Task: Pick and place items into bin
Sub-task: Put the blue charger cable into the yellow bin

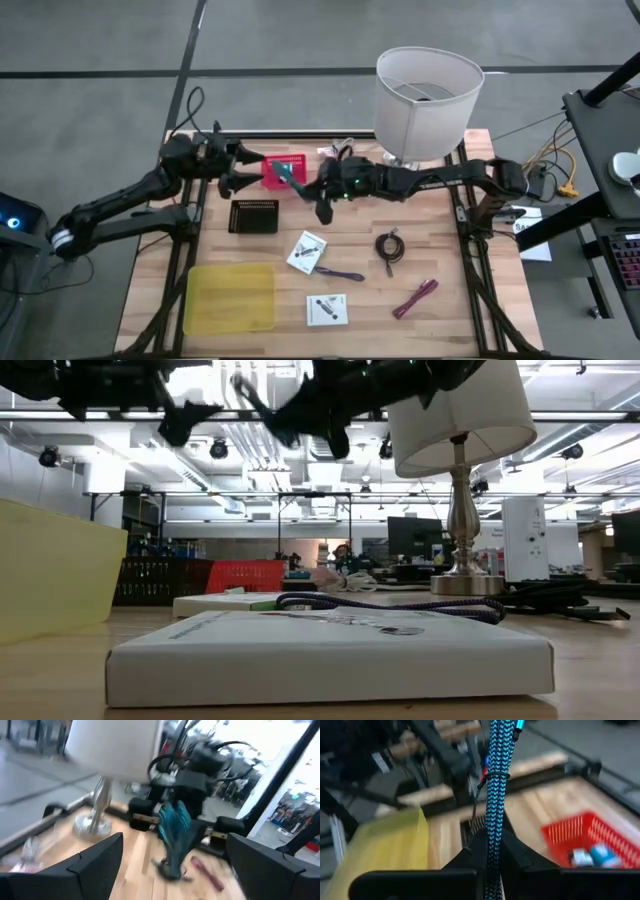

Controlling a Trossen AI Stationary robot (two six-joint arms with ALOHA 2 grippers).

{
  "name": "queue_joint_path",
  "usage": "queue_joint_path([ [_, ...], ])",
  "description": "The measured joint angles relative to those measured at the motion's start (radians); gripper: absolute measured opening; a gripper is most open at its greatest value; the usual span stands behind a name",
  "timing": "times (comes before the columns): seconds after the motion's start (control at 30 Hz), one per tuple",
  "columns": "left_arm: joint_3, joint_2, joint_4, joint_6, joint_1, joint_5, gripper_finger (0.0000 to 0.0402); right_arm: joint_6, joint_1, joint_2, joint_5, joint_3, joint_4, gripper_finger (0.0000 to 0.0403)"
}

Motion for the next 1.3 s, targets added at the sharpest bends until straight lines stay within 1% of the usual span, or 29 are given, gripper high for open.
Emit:
queue_joint_path([
  [0.1, 0.0, -0.006, 0.128, -0.065, -0.005, 0.0, 0.0336, 0.0, -0.003, -0.007, -0.003, -0.001, 0.103, 0.0014],
  [0.17, -0.001, 0.01, 0.204, -0.104, -0.013, 0.0, 0.0336, 0.0, -0.002, -0.009, -0.004, -0.001, 0.139, 0.0014],
  [0.23, -0.002, 0.031, 0.251, -0.139, -0.019, 0.001, 0.0336, 0.0, -0.002, -0.009, -0.005, 0.0, 0.143, 0.0014],
  [0.33, -0.004, 0.079, 0.301, -0.144, -0.027, -0.009, 0.0336, 0.0, -0.002, -0.009, -0.005, 0.0, 0.141, 0.0013],
  [0.4, -0.004, 0.125, 0.359, -0.144, -0.037, -0.039, 0.0336, 0.004, -0.002, -0.009, -0.004, 0.0, 0.141, 0.0013],
  [0.5, -0.003, 0.193, 0.439, -0.146, -0.05, -0.048, 0.0336, 0.004, -0.002, -0.009, -0.002, 0.0, 0.141, 0.0013],
  [0.73, 0.037, 0.289, 0.468, -0.142, -0.082, -0.048, 0.0335, 0.008, -0.002, -0.009, 0.019, 0.001, 0.141, 0.0013],
  [0.83, 0.057, 0.321, 0.502, -0.135, -0.098, -0.047, 0.0323, 0.008, -0.002, -0.009, 0.02, 0.001, 0.141, 0.0013],
  [0.93, 0.073, 0.344, 0.503, -0.118, -0.103, -0.045, 0.0293, 0.008, -0.002, -0.009, 0.022, 0.001, 0.141, 0.0013],
  [1.03, 0.078, 0.358, 0.502, -0.109, -0.103, -0.048, 0.0246, 0.008, -0.003, -0.009, 0.023, 0.002, 0.141, 0.0013],
  [1.17, 0.079, 0.364, 0.5, -0.113, -0.103, -0.047, 0.0162, 0.008, -0.003, -0.008, 0.026, 0.002, 0.142, 0.0013],
  [1.3, 0.079, 0.36, 0.501, -0.108, -0.103, -0.047, 0.0065, 0.008, -0.003, -0.008, 0.03, 0.002, 0.141, 0.0013],
])
